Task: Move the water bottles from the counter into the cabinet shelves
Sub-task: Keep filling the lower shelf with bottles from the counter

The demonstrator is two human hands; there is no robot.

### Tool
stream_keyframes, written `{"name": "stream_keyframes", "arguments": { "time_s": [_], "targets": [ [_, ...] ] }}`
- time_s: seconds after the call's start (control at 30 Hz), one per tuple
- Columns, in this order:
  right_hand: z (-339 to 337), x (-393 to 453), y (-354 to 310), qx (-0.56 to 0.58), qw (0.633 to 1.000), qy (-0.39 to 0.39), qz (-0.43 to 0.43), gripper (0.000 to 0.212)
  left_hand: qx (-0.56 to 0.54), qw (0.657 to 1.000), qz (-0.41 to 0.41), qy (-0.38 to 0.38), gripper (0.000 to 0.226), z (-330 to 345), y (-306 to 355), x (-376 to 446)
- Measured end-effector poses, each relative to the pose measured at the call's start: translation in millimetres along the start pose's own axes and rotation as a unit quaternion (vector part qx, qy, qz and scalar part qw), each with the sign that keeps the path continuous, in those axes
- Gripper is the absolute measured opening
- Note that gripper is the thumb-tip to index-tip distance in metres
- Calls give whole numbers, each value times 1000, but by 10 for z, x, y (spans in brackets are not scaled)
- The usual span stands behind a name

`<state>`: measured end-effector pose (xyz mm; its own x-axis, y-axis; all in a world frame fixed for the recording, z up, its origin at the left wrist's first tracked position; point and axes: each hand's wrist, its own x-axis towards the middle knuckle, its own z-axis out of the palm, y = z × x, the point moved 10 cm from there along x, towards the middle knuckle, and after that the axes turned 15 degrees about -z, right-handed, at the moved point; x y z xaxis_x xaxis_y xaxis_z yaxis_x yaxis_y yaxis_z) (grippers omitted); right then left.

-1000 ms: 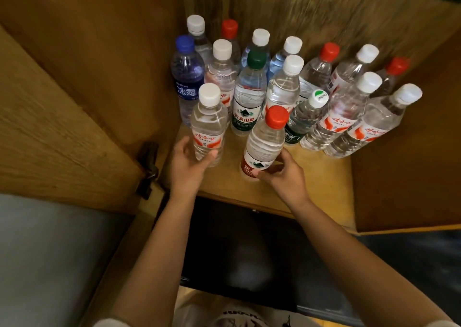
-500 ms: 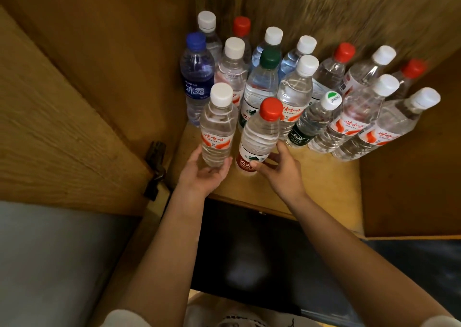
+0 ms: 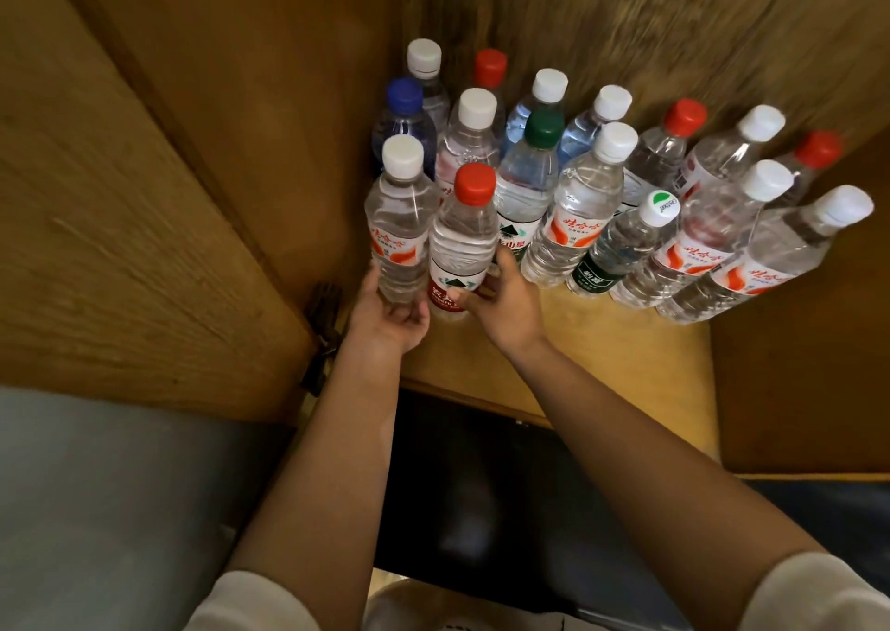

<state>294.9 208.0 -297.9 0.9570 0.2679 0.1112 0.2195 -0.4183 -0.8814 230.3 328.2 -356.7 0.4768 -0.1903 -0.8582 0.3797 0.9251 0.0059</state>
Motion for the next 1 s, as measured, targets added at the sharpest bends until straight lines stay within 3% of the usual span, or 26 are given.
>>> {"name": "stream_keyframes", "arguments": {
  "time_s": [0.17,0.4,0.57,0.7,0.83,1.0],
  "targets": [
    [112,66,-14,5,1000,12,8,72,7,1000,24,17,31,-15,101,-9],
    [152,50,-42,1,998,54,9,68,64,996,-8,64,42,-1,45,35],
    [187,115,-63,5,999,51,17,63,123,986,2,113,63,-51,96,-41],
    [195,194,-76,3,999,44,22,61,88,993,26,80,61,26,146,-32],
    [208,169,-61,7,999,30,22,62,94,993,67,28,78,162,117,-34],
    [156,137,-108,-37,999,31,-4,60,95,993,62,22,72,206,99,-34]
  ]
}}
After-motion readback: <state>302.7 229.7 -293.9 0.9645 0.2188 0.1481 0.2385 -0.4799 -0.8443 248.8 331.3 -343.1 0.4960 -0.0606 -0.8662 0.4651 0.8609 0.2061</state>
